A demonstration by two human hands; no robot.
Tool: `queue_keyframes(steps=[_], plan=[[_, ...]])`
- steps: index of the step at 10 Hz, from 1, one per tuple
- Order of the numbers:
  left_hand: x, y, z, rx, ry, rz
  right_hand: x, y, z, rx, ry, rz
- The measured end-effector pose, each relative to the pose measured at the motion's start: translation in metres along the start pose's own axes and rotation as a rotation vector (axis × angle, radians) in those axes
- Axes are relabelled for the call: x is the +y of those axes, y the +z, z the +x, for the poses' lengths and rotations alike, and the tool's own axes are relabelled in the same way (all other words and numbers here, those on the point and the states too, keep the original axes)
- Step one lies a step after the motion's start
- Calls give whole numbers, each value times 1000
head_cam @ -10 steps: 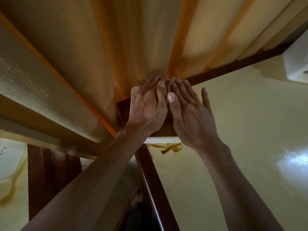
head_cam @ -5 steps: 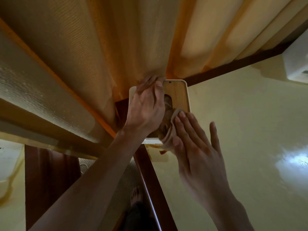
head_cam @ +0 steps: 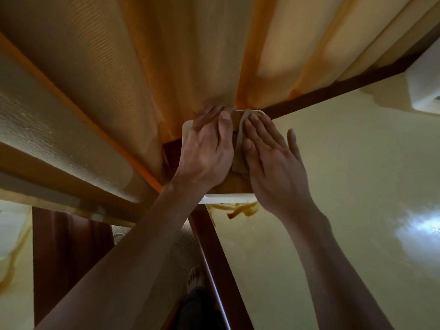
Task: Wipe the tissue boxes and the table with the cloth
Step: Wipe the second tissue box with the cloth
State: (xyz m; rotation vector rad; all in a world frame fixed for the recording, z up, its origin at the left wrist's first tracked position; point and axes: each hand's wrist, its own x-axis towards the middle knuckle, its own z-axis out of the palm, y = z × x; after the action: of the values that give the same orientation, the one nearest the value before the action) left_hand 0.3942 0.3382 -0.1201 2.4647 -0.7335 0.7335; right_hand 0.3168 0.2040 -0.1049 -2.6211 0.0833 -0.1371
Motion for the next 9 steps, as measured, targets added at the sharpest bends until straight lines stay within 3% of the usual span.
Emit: queue_keyframes(steps=[1,2,5,7,9], plan=[[3,-4,1,-88,-57,-77,-1,0,12,-7,4,-11],[8,-10,3,-290,-250,-117,-1,1,7,-7,7,-23],[14,-13,4,-385,-495,-285,-13,5,-70,44,24,85],[15,-16,6,-365,-497,-345,-18,6,-89,95,36,45],[3,-2,-1,-127,-148,-195,-9,3,-45,21,17,49]])
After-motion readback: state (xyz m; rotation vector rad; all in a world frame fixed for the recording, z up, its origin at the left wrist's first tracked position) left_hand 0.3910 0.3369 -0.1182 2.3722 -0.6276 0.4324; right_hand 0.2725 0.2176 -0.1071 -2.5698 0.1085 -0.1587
